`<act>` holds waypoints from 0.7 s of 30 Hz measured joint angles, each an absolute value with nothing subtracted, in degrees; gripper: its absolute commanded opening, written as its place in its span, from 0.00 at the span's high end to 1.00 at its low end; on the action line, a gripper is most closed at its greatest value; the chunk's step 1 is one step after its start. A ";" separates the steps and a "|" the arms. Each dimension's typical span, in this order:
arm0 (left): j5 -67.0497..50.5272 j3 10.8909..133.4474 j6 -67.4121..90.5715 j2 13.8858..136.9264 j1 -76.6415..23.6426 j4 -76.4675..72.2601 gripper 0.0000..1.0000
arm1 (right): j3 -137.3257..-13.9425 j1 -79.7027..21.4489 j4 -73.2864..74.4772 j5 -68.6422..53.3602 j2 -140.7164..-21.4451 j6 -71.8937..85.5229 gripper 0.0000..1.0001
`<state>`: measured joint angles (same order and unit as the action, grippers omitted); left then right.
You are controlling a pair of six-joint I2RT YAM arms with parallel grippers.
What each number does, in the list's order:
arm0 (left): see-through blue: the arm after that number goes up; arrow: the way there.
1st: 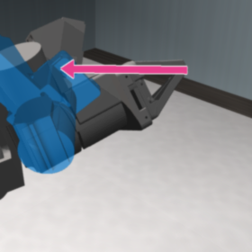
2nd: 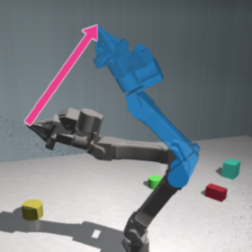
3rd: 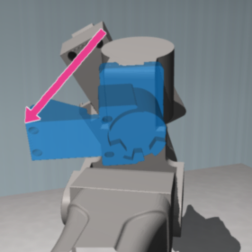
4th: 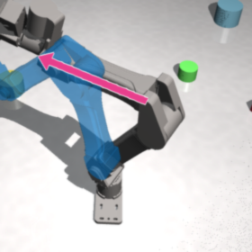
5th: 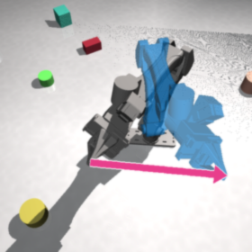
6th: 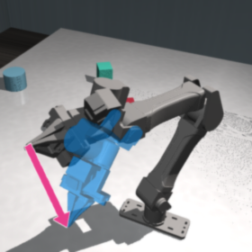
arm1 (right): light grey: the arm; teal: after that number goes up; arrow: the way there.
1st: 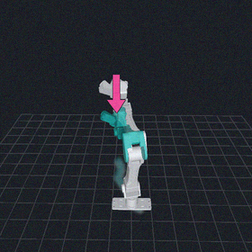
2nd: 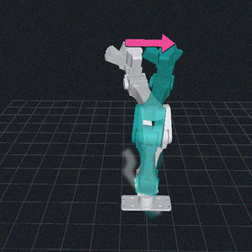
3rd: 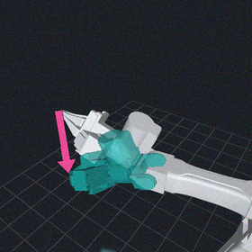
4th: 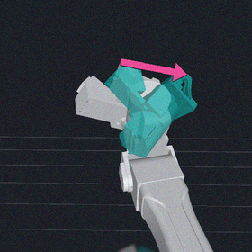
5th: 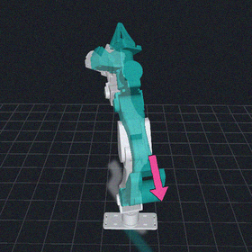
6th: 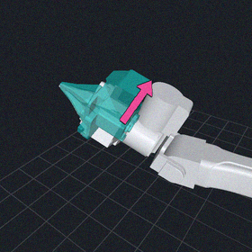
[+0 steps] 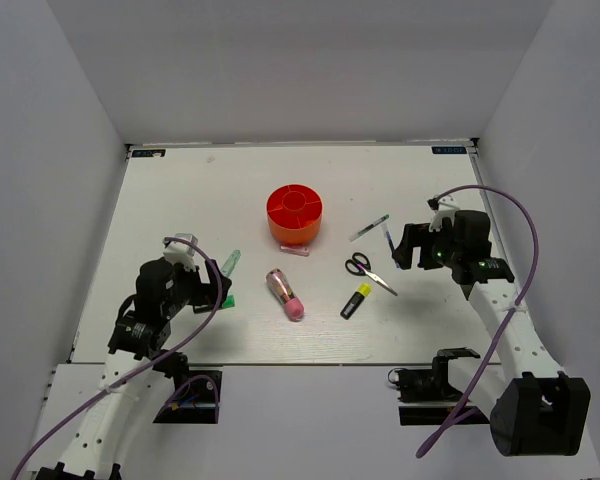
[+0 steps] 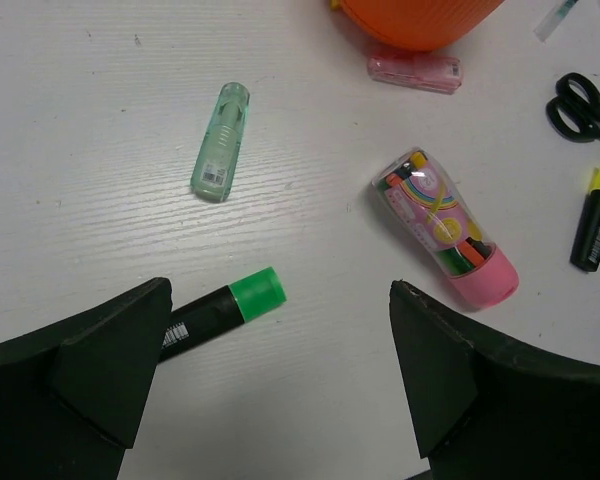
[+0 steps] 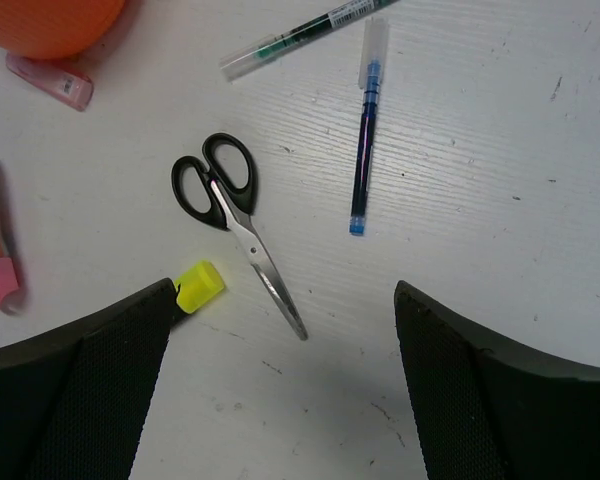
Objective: Sort the stationery into containers
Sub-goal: Pick up the stationery from the center of the board.
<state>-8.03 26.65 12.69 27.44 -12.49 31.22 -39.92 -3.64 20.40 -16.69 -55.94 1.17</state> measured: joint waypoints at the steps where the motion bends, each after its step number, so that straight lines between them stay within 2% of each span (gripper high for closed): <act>1: -8.19 26.65 12.69 27.24 -12.49 31.20 0.00 | -39.88 -3.57 20.38 -16.71 -55.90 1.17 0.09; 9: -8.86 26.65 12.71 26.89 -12.49 31.22 0.00 | -37.58 -2.59 19.51 -19.38 -53.23 -1.04 0.09; 12: -9.06 26.65 12.73 27.07 -12.49 31.22 0.03 | -37.58 -1.93 19.55 -20.78 -53.23 -4.01 0.16; 13: -9.28 26.65 12.78 27.22 -12.49 31.22 0.05 | -37.58 -1.80 19.62 -21.26 -53.23 -5.06 0.23; 15: -9.67 26.65 12.88 27.90 -12.49 31.22 0.14 | -37.58 -1.48 19.77 -22.28 -53.23 -6.76 0.30; 16: -9.80 26.65 12.91 28.27 -12.49 31.22 0.21 | -37.58 -1.32 19.86 -22.74 -53.23 -7.38 0.66; 17: -9.96 26.65 12.93 28.69 -12.49 31.22 0.35 | -37.54 -1.19 19.86 -23.18 -53.23 -8.29 0.97; 18: -10.15 26.65 12.99 29.04 -12.49 31.24 0.62 | -37.47 -1.13 19.88 -23.79 -53.23 -8.54 1.00; 19: -10.28 26.65 13.19 29.30 -12.49 31.27 0.75 | -37.32 -1.10 19.90 -24.38 -53.21 -8.51 1.00; 20: -10.48 26.65 12.80 29.50 -12.49 31.24 0.83 | -37.12 -1.06 19.97 -24.84 -53.21 -8.80 1.00; 21: -10.52 26.65 12.80 29.58 -12.49 31.27 0.86 | -36.86 -1.06 19.97 -25.39 -53.21 -9.15 0.85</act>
